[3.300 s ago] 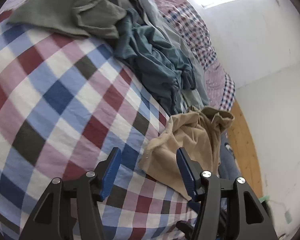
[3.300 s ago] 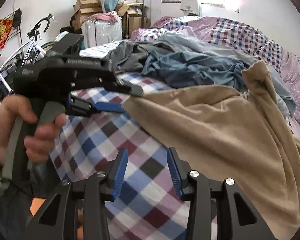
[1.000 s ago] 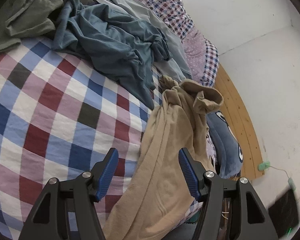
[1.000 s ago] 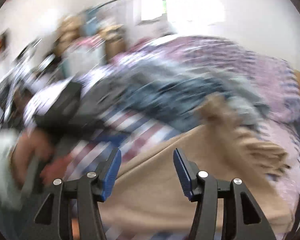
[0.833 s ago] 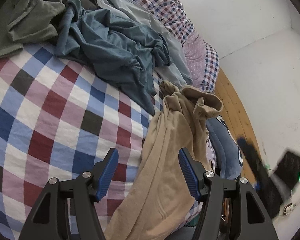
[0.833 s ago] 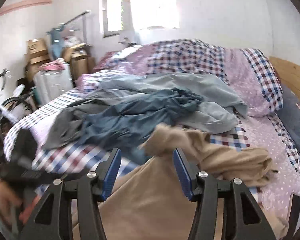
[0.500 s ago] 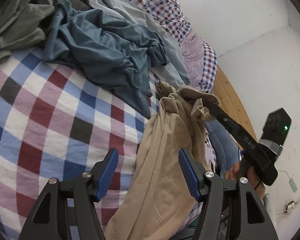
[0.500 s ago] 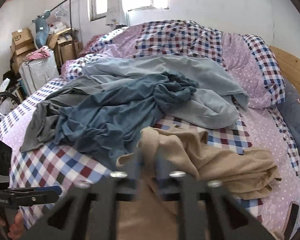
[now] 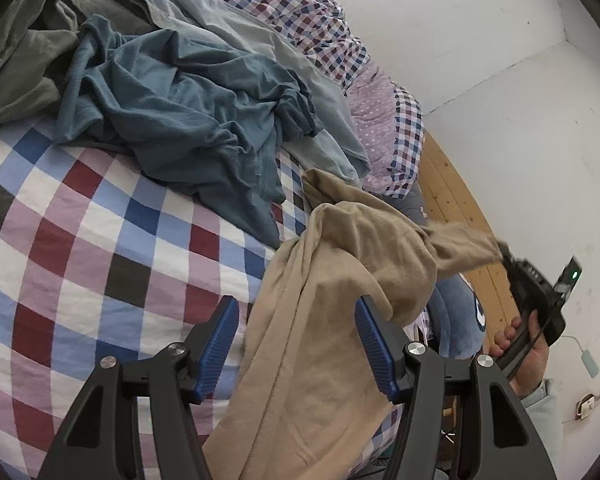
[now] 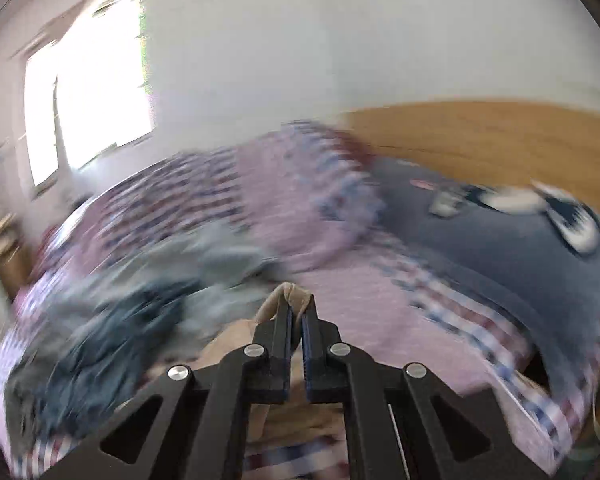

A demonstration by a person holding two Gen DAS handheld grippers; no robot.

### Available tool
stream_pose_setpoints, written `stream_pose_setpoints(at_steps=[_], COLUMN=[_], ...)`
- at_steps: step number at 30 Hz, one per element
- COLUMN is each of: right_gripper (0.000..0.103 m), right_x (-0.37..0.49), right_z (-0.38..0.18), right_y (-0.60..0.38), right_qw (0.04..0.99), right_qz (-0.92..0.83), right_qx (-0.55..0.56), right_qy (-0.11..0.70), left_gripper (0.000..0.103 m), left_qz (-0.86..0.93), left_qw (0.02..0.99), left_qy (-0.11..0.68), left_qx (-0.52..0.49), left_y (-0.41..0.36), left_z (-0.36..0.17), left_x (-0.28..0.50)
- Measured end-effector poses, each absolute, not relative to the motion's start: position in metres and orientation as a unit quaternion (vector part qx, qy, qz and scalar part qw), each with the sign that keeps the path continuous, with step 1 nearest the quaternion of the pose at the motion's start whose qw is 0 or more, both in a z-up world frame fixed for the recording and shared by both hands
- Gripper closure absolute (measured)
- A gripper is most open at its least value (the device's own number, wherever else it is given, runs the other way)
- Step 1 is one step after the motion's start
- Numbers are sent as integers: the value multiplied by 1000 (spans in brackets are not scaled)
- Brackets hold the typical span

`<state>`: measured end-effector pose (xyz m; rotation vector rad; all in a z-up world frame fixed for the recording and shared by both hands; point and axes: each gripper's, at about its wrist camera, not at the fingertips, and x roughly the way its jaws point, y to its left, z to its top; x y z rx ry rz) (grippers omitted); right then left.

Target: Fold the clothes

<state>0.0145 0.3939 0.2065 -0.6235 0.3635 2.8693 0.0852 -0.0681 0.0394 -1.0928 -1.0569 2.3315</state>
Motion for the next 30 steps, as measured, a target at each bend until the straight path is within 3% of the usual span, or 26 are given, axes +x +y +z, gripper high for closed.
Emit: stream_pose_setpoints(at_steps=[4,9,13,15,17,24,30], right_gripper=[98,94,68,66,58,57,57], right_x=[31,46,55,57,60,58,59], right_z=[169,122,106,108,112,116,124], right_y=[457,468,451,445,439,407,411], right_qw=[213,243,205,191,172,87,84], right_qz=[925,897,908,913,920,934,941], right_qx=[-236,-277,-281,-278,-267,-264,-234], right_qy=[209,246,235,230,230,223,230], left_gripper=[40,40,40,40,40,40,36], left_qz=[828,833,837,839,841,851,875], left_qw=[176,174,174,174,174,188,237], left_qy=[-368,-362,-356,-353,-350,-337,-256], left_qx=[-386,-381,-377,-376,-374,-357,-336], left_y=[-63,-57,-53,-51,-48,-39,0], left_z=[40,40,42,43,43,51,78], left_x=[85,83,84,84,84,87,98])
